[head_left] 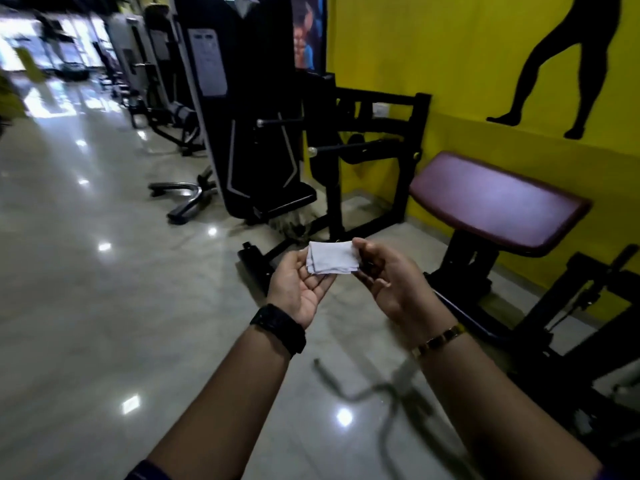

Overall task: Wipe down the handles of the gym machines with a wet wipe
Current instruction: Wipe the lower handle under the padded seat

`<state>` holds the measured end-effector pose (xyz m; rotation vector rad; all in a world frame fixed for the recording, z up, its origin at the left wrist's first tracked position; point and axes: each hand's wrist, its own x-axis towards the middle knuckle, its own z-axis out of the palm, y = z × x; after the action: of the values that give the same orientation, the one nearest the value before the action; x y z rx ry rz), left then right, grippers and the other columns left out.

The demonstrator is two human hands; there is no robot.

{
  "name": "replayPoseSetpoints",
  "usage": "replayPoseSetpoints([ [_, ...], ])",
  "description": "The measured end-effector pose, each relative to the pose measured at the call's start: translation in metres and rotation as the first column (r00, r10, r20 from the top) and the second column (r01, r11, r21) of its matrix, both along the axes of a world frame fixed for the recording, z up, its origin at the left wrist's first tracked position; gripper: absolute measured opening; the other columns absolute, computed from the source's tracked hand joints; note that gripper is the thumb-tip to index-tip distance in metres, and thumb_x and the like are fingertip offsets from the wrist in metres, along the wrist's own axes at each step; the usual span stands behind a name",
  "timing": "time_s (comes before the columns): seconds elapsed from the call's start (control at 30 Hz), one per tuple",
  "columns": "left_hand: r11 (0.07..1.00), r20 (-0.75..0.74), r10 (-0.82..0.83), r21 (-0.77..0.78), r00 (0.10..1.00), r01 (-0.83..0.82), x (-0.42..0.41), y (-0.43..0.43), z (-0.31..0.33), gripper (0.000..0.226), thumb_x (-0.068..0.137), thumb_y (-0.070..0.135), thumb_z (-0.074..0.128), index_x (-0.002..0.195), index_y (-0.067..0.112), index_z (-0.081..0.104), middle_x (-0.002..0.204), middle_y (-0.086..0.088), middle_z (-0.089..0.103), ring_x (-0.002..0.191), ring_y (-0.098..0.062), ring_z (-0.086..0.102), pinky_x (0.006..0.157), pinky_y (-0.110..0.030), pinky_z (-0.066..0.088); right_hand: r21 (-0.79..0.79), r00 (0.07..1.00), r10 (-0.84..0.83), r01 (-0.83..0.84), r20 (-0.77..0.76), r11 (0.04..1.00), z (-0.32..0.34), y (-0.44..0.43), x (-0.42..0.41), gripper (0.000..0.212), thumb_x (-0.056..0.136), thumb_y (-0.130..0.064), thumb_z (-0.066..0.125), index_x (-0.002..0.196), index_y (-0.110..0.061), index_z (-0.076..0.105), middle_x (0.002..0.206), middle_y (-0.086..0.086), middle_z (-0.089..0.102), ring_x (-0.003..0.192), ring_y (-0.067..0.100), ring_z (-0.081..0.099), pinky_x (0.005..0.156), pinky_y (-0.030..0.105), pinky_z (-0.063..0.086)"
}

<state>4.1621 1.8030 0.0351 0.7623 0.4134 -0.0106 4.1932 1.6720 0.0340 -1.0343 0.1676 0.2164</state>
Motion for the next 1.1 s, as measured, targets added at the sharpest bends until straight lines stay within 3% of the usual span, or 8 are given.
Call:
replayPoseSetpoints([
  [0.13, 0.997, 0.006, -0.077, -0.001, 0.997, 0.077, 0.064, 0.013, -0.004, 0.019, 0.098, 0.012, 0.044, 0.091, 0.008, 0.061, 0.069, -0.004, 0.072, 0.067, -0.016, 0.07, 0.07, -0.029, 0.058, 0.022, 0.993, -0.11, 0.11, -0.032, 0.994, -0.003, 0.013, 0.043, 0.025, 0.095, -0.006, 0.045, 0.084, -0.008, 0.066, 0.079, 0.001, 0.07, 0.076, 0.014, 0.062, 0.075, 0.023, 0.05],
  [0.27, 0.986, -0.016, -0.164, -0.033, 0.986, 0.163, 0.117, 0.003, -0.016, 0.015, 0.099, 0.008, 0.046, 0.102, 0.003, 0.06, 0.073, -0.007, 0.068, 0.063, -0.015, 0.068, 0.058, -0.025, 0.059, 0.036, 0.976, -0.214, 0.215, -0.044, 0.976, -0.012, 0.006, 0.08, 0.024, 0.094, -0.005, 0.044, 0.085, -0.007, 0.066, 0.076, 0.001, 0.069, 0.07, 0.012, 0.063, 0.062, 0.018, 0.053],
  [0.4, 0.962, -0.01, -0.273, -0.031, 0.962, 0.272, 0.163, -0.019, -0.027, 0.032, 0.097, 0.0, 0.04, 0.124, 0.004, 0.056, 0.08, -0.007, 0.055, 0.065, -0.013, 0.065, 0.058, -0.023, 0.059, 0.062, 0.937, -0.347, 0.35, -0.048, 0.935, -0.02, -0.015, 0.118, 0.024, 0.093, -0.001, 0.044, 0.083, -0.002, 0.065, 0.076, 0.005, 0.067, 0.064, 0.013, 0.063, 0.053, 0.019, 0.051],
  [0.53, 0.909, -0.029, -0.395, 0.132, 0.918, 0.395, 0.209, -0.04, -0.037, 0.037, 0.095, -0.006, 0.036, 0.119, 0.009, 0.061, 0.087, -0.003, 0.07, 0.07, -0.008, 0.069, 0.065, -0.017, 0.056, 0.058, 0.921, -0.379, 0.384, -0.087, 0.922, -0.034, -0.044, 0.161, 0.023, 0.094, -0.003, 0.043, 0.087, -0.002, 0.065, 0.084, 0.008, 0.065, 0.07, 0.015, 0.058, 0.058, 0.018, 0.052],
  [0.63, 0.877, -0.054, -0.428, 0.217, 0.902, 0.429, 0.25, -0.057, -0.045, 0.031, 0.095, -0.004, 0.041, 0.106, 0.014, 0.063, 0.075, 0.004, 0.073, 0.065, -0.005, 0.069, 0.063, -0.016, 0.056, 0.084, 0.914, -0.384, 0.396, -0.129, 0.914, -0.043, -0.067, 0.199, 0.022, 0.093, -0.005, 0.045, 0.088, -0.002, 0.066, 0.078, 0.006, 0.066, 0.063, 0.013, 0.058, 0.055, 0.018, 0.052],
  [0.77, 0.87, -0.1, -0.422, 0.236, 0.901, 0.433, 0.307, -0.087, -0.054, 0.033, 0.095, -0.004, 0.043, 0.119, 0.01, 0.061, 0.08, 0.0, 0.072, 0.072, -0.009, 0.069, 0.062, -0.017, 0.056, 0.154, 0.903, -0.392, 0.419, -0.178, 0.895, -0.051, -0.094, 0.249, 0.024, 0.093, -0.007, 0.043, 0.087, -0.002, 0.066, 0.079, 0.007, 0.066, 0.056, 0.011, 0.062, 0.058, 0.021, 0.053],
  [0.97, 0.818, -0.127, -0.521, 0.209, 0.844, 0.536, 0.366, -0.143, -0.079, 0.031, 0.096, -0.006, 0.042, 0.118, 0.011, 0.058, 0.074, 0.003, 0.071, 0.062, -0.004, 0.069, 0.059, -0.017, 0.056, 0.097, 0.832, -0.513, 0.54, -0.211, 0.836, -0.071, -0.147, 0.294, 0.017, 0.091, -0.001, 0.049, 0.086, -0.008, 0.063, 0.071, 0.005, 0.06, 0.053, 0.011, 0.053, 0.05, 0.02, 0.05],
  [1.1, 0.744, -0.196, -0.61, 0.192, 0.768, 0.64, 0.384, -0.177, -0.109, 0.026, 0.096, -0.006, 0.043, 0.104, 0.011, 0.06, 0.071, 0.002, 0.071, 0.06, -0.005, 0.069, 0.061, -0.018, 0.056, 0.078, 0.774, -0.565, 0.606, -0.285, 0.791, -0.097, -0.176, 0.305, 0.014, 0.092, 0.004, 0.051, 0.087, -0.007, 0.06, 0.061, 0.006, 0.061, 0.048, 0.012, 0.06, 0.047, 0.023, 0.053],
])
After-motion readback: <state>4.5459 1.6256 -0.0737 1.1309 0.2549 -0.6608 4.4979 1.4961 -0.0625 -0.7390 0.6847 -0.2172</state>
